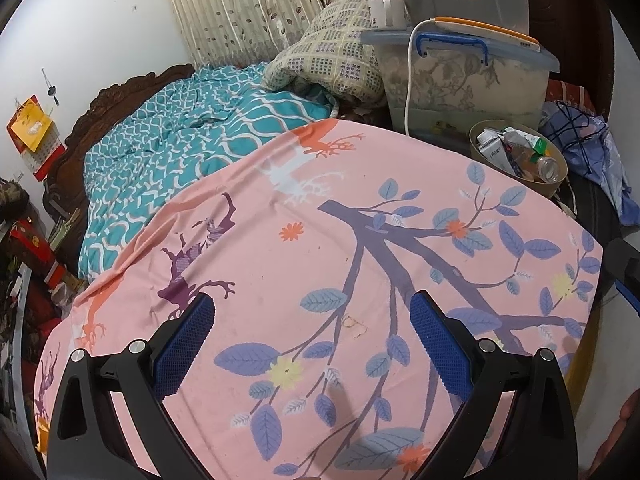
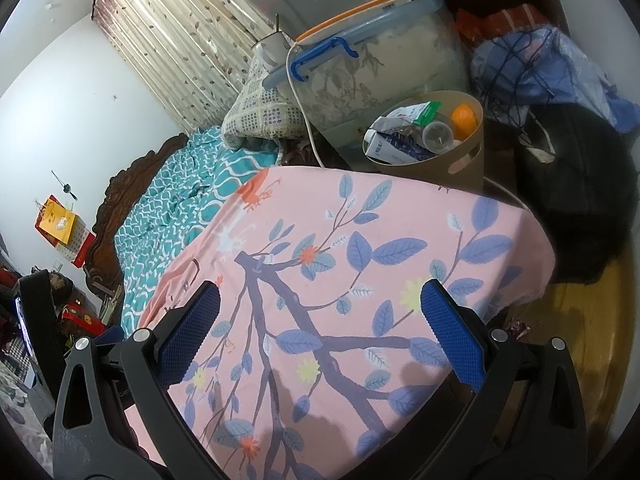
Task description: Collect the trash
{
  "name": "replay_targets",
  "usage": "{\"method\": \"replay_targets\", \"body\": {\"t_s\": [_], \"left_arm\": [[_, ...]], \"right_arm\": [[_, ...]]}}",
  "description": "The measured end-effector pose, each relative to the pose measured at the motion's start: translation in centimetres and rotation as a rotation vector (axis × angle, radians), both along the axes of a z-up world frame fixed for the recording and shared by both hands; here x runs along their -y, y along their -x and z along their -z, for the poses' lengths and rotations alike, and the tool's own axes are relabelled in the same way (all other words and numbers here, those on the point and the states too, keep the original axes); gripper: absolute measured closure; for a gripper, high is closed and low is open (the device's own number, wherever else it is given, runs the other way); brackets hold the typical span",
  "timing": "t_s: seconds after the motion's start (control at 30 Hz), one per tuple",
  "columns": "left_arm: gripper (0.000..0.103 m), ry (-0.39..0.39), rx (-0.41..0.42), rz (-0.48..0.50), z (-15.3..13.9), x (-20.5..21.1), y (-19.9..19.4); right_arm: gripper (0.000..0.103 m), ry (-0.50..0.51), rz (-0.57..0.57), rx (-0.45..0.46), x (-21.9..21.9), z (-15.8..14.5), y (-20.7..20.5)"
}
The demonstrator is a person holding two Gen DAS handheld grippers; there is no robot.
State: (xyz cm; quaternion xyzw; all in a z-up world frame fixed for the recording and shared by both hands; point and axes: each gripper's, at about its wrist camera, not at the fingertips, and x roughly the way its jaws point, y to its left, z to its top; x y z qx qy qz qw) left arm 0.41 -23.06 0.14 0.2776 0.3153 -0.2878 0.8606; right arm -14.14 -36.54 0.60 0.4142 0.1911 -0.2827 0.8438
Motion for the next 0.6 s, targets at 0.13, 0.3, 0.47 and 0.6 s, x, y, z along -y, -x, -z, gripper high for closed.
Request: {"method": "replay_targets", "body": {"t_s": [0.13, 0.3, 0.47, 0.6], "left_arm": [[0.009, -0.003, -0.005, -0.003, 0.13, -0.01, -0.14], [0.009, -0.008, -0.006, -0.005, 0.23, 0.03, -0.19], [0.009, -0.012, -0.005, -0.006, 0.34, -0.03, -0.17], [0.009, -0.013, -0.004, -0.005, 0.34, -0.03, -0.17]], "right_arm": [[0.004, -0.001, -0.002, 0.0, 0.03, 0.13, -0.02], [0.004, -0.003, -0.005, -0.002, 0.06, 0.19, -0.1], [0.004, -0.003, -0.006, -0.002, 0.06, 0.27, -0.15], [0.004, -0.004, -0.006, -0.002, 0.08, 0.23, -0.15]]}}
